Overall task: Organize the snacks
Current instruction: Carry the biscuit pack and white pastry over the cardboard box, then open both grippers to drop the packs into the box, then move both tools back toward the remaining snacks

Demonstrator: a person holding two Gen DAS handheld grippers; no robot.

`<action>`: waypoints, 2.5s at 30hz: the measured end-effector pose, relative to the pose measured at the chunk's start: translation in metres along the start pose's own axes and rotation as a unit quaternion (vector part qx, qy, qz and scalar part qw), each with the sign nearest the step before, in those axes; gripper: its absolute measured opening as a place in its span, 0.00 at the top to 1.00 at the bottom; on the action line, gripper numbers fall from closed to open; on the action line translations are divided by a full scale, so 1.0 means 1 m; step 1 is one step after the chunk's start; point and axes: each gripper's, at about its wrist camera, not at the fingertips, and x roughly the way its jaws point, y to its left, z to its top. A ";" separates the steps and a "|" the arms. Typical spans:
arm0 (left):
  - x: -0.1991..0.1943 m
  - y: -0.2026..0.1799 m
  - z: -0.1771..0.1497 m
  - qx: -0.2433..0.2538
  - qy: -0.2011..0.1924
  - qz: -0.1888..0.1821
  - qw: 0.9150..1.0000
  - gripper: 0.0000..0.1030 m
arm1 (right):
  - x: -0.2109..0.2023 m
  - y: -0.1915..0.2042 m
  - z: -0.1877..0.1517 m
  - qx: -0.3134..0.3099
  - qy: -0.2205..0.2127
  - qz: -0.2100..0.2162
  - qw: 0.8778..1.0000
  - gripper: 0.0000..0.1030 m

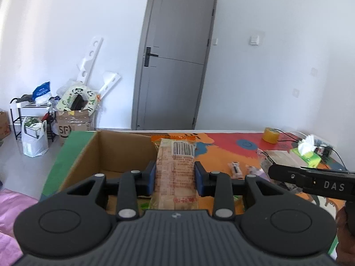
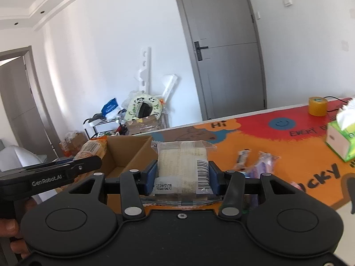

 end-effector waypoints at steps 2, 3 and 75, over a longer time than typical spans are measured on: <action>0.001 0.007 0.001 -0.004 0.000 0.004 1.000 0.67 | 0.004 0.006 0.001 -0.001 0.001 0.007 1.000 0.54; 0.002 0.011 0.002 -0.006 0.001 0.007 1.000 0.67 | 0.006 0.008 0.002 -0.001 0.002 0.010 1.000 0.54; -0.008 -0.032 -0.007 -0.005 0.016 -0.024 1.000 0.14 | -0.045 -0.042 -0.016 0.054 -0.030 -0.045 0.997 0.07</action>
